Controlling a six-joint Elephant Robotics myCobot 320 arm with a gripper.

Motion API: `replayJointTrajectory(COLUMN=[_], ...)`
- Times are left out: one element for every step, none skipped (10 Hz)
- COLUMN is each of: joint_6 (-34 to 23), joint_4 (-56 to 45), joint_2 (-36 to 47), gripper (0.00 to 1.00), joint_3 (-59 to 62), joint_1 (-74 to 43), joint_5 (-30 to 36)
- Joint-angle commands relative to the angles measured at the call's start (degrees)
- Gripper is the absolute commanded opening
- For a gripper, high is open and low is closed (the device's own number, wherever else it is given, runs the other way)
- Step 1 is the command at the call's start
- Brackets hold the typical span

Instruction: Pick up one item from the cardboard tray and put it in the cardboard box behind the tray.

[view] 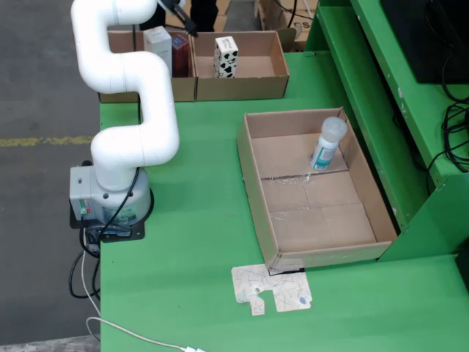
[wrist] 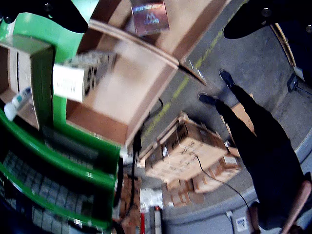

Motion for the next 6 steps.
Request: replayJointTrajectory(joint_6=[-6.4, -6.4, -8.0, -11.0, -11.0, -13.4], joint_4=[7.1, 7.1, 8.3, 10.7, 10.7, 11.8], joint_2=[1.0, 1.0, 0.7, 0.2, 0.2, 0.3], gripper=[1.0, 1.0, 1.0, 1.0, 1.0, 1.0], joint_3=[1.5, 1.5, 1.5, 1.5, 1.5, 1.5], joint_1=[-1.0, -1.0, -1.6, -2.1, -2.1, -3.0], joint_5=[-6.6, -6.6, -7.7, -10.2, -10.2, -12.1])
